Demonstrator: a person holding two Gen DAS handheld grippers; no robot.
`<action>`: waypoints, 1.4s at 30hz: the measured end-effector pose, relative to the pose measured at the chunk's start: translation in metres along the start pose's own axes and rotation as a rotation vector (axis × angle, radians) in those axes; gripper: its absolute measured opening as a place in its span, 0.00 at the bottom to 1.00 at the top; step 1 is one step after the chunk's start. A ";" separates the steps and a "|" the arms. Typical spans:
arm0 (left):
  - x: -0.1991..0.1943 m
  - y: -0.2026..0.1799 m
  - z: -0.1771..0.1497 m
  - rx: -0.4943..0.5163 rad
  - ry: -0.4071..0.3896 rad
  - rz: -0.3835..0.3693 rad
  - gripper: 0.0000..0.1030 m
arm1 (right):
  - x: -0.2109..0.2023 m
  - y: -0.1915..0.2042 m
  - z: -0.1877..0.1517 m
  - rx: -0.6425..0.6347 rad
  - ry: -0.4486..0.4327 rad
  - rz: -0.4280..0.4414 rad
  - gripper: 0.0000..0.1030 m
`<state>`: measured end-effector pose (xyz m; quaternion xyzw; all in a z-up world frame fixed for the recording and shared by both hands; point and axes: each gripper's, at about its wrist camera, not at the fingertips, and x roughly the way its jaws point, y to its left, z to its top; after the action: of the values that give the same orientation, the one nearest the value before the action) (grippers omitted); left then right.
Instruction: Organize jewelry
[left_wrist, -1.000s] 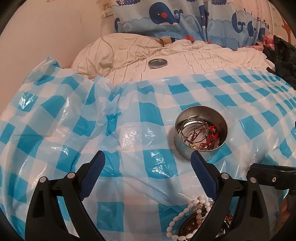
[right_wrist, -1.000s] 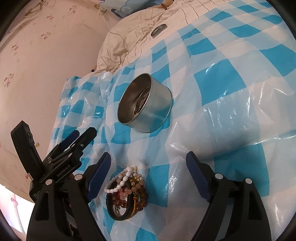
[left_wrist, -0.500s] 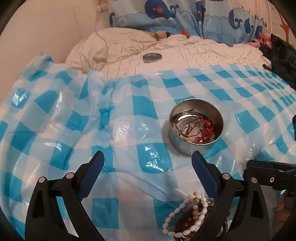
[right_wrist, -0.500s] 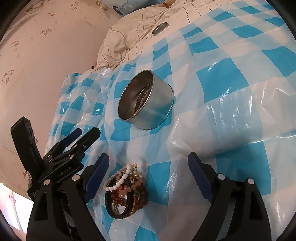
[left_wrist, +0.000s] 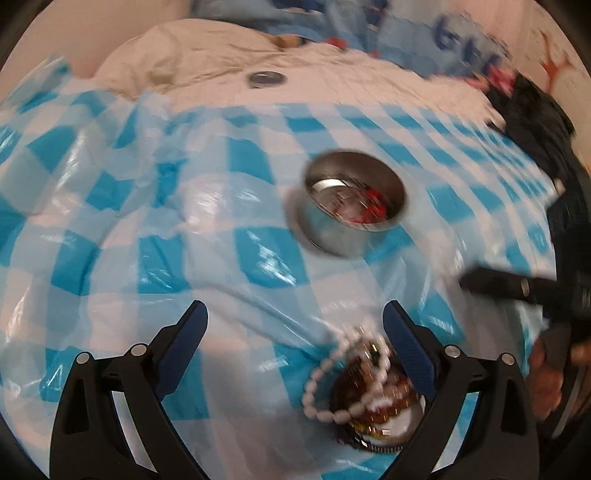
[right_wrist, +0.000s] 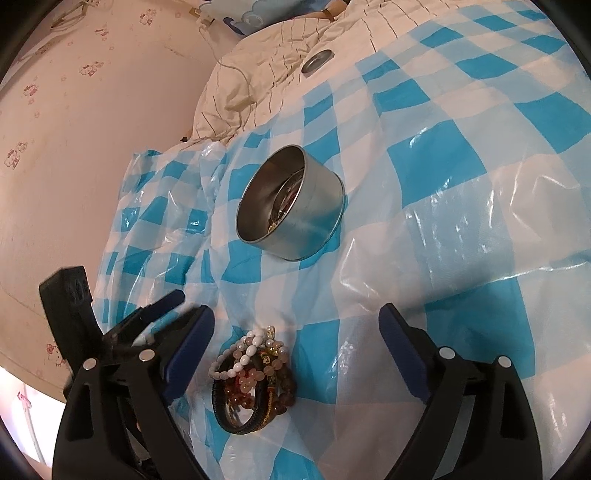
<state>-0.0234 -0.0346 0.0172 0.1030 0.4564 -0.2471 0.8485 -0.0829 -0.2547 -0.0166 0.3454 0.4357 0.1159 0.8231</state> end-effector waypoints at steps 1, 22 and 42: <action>0.001 -0.007 -0.004 0.041 0.005 -0.002 0.89 | 0.000 0.001 0.000 -0.004 0.002 -0.001 0.84; -0.004 -0.010 -0.047 0.201 0.056 -0.054 0.68 | 0.029 0.032 -0.025 -0.175 0.192 0.022 0.83; -0.010 -0.007 -0.034 0.140 0.039 -0.213 0.06 | 0.045 0.020 -0.028 -0.052 0.257 0.154 0.28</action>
<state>-0.0563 -0.0233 0.0067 0.1179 0.4628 -0.3649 0.7992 -0.0757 -0.2045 -0.0423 0.3386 0.5063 0.2333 0.7580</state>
